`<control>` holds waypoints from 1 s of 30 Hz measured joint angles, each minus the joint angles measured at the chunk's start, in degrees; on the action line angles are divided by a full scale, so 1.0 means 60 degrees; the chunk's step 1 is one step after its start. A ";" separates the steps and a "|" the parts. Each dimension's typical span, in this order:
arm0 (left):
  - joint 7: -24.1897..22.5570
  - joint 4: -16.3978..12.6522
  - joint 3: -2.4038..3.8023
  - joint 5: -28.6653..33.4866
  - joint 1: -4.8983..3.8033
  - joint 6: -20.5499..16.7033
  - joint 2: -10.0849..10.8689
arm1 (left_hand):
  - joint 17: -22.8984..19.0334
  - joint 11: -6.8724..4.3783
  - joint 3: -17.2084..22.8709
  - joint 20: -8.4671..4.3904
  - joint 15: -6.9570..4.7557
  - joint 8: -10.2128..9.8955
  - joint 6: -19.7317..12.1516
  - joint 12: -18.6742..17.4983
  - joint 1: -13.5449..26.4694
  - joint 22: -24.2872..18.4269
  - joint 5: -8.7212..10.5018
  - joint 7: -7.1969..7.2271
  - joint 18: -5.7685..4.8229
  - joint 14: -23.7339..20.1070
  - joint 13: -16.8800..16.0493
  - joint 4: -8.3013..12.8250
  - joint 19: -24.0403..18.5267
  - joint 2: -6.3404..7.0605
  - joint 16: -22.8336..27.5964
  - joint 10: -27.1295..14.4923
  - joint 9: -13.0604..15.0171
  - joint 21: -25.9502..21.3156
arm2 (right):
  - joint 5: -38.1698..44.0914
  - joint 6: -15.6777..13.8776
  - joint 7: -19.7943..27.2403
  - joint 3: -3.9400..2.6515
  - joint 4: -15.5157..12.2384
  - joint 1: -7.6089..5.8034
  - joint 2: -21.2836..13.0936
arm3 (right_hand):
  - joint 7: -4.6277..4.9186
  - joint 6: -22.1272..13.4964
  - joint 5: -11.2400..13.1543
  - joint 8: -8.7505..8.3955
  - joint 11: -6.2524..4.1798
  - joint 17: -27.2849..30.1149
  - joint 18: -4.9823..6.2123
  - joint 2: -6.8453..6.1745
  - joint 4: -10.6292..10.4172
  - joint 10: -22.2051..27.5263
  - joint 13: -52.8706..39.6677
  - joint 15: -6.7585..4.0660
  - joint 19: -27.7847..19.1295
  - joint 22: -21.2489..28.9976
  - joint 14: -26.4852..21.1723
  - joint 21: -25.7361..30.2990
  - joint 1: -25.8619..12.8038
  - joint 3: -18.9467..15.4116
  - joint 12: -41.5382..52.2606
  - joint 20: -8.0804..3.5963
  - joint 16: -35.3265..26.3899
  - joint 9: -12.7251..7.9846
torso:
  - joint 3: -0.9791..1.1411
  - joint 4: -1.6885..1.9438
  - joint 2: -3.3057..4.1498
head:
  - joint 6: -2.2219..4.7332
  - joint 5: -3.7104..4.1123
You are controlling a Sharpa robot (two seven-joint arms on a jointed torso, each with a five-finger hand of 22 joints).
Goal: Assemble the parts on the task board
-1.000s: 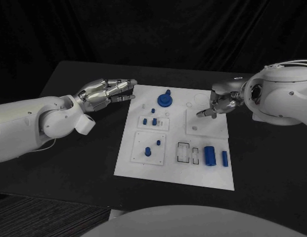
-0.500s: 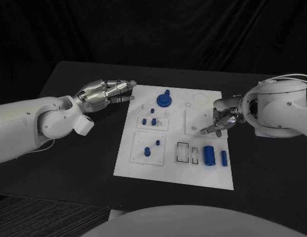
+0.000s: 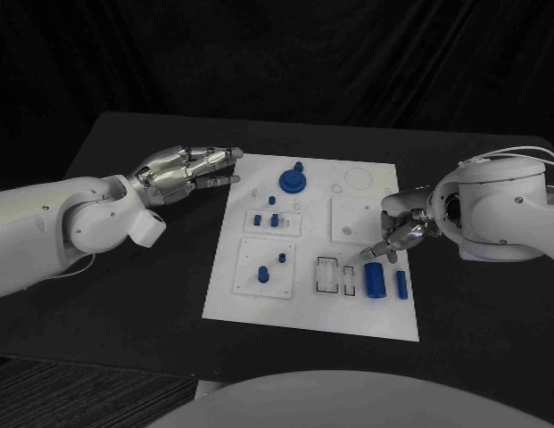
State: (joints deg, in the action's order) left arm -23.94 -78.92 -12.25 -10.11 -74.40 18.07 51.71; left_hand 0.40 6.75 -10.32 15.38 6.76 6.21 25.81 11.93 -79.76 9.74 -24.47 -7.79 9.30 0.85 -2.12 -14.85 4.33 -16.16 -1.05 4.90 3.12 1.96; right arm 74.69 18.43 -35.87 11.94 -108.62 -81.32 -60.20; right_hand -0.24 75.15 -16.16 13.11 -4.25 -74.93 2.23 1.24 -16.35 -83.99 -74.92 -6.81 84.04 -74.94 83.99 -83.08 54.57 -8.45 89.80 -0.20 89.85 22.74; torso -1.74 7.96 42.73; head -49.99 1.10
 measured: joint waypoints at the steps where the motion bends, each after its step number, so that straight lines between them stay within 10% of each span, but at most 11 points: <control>1: 0.0004 -0.0001 0.0000 0.0000 0.0000 0.0004 0.0000 | 0.0000 0.0000 0.0000 0.0000 0.0000 0.0000 0.0000 0.0000 0.0000 0.0000 0.0000 0.0000 0.0000 0.0000 0.0000 0.0000 0.0000 0.0000 0.0000 0.0000 0.0000 0.0000 | -0.0003 0.0016 -0.0004 0.0000 -0.0009 0.0017 -0.0007 | 0.0013 -0.0013 0.0000 -0.0022 0.0000 0.0000 0.0000 0.0001 0.0000 0.0000 0.0000 0.0000 0.0000 -0.0001 0.0000 0.0063 -0.0001 0.0000 0.0000 0.0000 0.0000 -0.0005 | 0.0000 0.0000 0.0000 | 0.0000 -0.0005; 30: 0.0124 0.0007 -0.0001 0.0000 0.0051 0.0144 -0.0049 | 0.0008 0.0038 0.0027 0.0036 0.0034 0.0038 0.0103 -0.0001 0.0000 0.0009 0.0000 -0.0033 -0.0001 0.0034 0.0003 -0.0027 0.0036 0.0000 0.0000 0.0039 0.0007 0.0000 | -0.0031 0.0216 -0.0062 -0.0002 0.0249 0.0726 0.0219 | 0.0366 -0.0914 0.0037 -0.0643 0.0327 0.0002 0.0001 -0.0042 0.0052 -0.0015 0.0002 0.0202 -0.0014 0.0002 0.0023 0.0627 0.0220 -0.0185 -0.0001 0.0124 0.0000 0.0028 | 0.0002 0.0005 0.0006 | 0.0000 0.0038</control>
State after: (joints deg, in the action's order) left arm -23.20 -78.87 -12.26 -10.11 -74.09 18.94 51.42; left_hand 0.45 6.97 -10.16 15.59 6.96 6.44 26.43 11.92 -79.76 9.80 -24.47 -7.99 9.30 1.05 -2.10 -15.02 4.54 -16.16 -1.05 5.13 3.16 1.96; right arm 74.50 19.72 -36.24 11.92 -107.13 -76.96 -58.89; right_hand 1.96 69.67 -15.93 9.25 -2.28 -74.92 2.23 0.98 -16.03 -84.09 -74.91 -5.60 83.95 -74.93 84.13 -79.32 55.89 -9.56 89.80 0.54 89.85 22.91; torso -1.72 7.99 42.77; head -49.99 1.33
